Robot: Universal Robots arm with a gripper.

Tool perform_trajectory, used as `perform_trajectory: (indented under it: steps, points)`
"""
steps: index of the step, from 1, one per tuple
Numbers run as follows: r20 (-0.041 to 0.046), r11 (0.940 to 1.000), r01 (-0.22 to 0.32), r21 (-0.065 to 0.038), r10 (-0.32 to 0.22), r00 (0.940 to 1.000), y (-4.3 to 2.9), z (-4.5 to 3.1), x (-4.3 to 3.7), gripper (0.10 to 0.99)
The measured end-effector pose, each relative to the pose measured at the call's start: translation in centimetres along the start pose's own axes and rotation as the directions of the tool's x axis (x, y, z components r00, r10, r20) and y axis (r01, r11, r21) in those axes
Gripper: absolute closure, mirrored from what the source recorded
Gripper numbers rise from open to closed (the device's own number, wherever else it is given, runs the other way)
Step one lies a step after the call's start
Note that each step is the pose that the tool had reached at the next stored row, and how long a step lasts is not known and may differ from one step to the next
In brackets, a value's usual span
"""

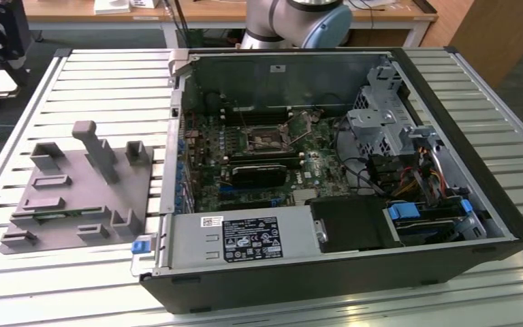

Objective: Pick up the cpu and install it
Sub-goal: 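Pick up the cpu and move it towards the insertion slot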

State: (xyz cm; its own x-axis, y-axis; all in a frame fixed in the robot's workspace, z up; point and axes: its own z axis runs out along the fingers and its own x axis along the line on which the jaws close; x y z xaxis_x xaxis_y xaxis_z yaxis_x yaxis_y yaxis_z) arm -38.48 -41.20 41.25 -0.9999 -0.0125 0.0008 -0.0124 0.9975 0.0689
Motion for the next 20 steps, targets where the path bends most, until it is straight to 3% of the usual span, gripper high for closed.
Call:
perform_trajectory:
  steps: [20]
  points:
    - [-0.0001,1.0,0.0,0.0,0.0,1.0,-0.04,-0.01,-3.47,0.553]
